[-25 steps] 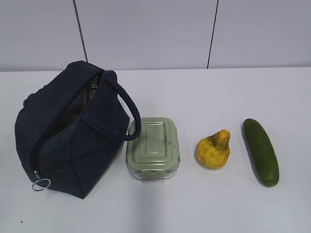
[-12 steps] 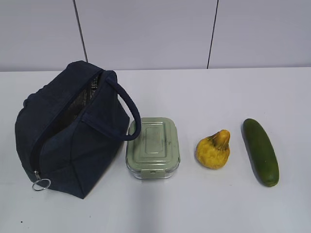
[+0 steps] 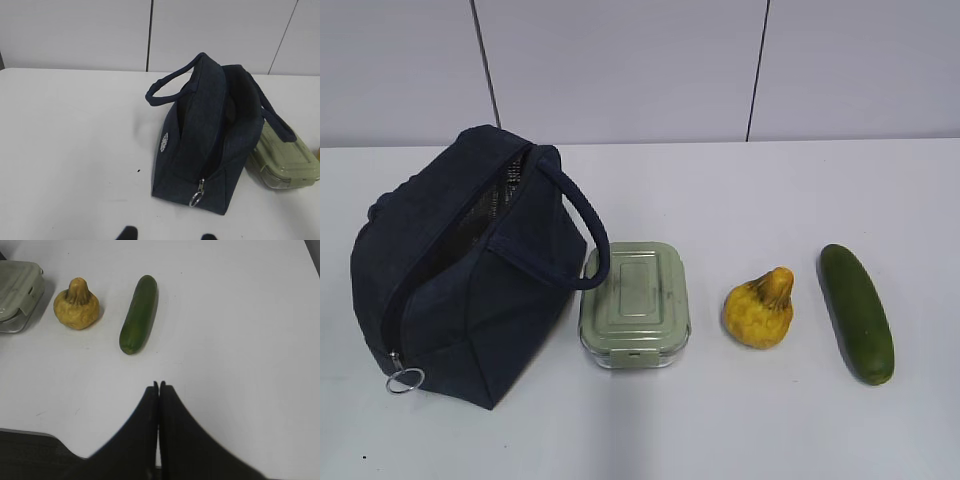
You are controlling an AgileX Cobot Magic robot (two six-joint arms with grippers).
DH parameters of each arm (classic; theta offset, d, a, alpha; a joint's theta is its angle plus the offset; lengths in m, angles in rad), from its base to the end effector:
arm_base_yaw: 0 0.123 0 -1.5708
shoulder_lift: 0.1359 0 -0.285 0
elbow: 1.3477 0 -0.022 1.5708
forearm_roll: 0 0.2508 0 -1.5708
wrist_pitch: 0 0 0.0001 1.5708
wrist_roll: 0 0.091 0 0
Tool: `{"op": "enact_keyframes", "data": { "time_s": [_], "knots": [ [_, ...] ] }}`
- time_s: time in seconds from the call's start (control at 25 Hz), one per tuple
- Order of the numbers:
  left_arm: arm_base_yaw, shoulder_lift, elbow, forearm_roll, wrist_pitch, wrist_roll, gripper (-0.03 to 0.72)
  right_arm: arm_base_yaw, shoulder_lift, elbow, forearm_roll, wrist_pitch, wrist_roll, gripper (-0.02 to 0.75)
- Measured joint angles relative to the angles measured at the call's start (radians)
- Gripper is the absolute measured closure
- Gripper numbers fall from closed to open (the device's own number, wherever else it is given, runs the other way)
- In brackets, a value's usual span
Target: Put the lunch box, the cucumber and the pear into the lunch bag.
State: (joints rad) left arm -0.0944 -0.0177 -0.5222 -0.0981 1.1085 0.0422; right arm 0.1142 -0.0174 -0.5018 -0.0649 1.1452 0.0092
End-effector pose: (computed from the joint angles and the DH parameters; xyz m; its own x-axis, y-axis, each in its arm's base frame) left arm -0.0132 -0.0068 0.2797 -0.4595 0.0418 -0.8872 0.1706 0.9845 -0.0419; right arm -0.0108 -0.0067 0.2711 -0.5079 -0.0760 -0.8581 -0.0723 0.9963 -0.0454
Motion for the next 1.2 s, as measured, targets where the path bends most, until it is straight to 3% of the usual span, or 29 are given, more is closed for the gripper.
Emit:
{"op": "enact_keyframes", "data": {
  "time_s": [1.2],
  "knots": [
    [0.0, 0.0, 0.0, 0.0, 0.0, 0.0, 0.442, 0.0, 0.0, 0.0, 0.0, 0.0, 0.0, 0.732]
  ]
}}
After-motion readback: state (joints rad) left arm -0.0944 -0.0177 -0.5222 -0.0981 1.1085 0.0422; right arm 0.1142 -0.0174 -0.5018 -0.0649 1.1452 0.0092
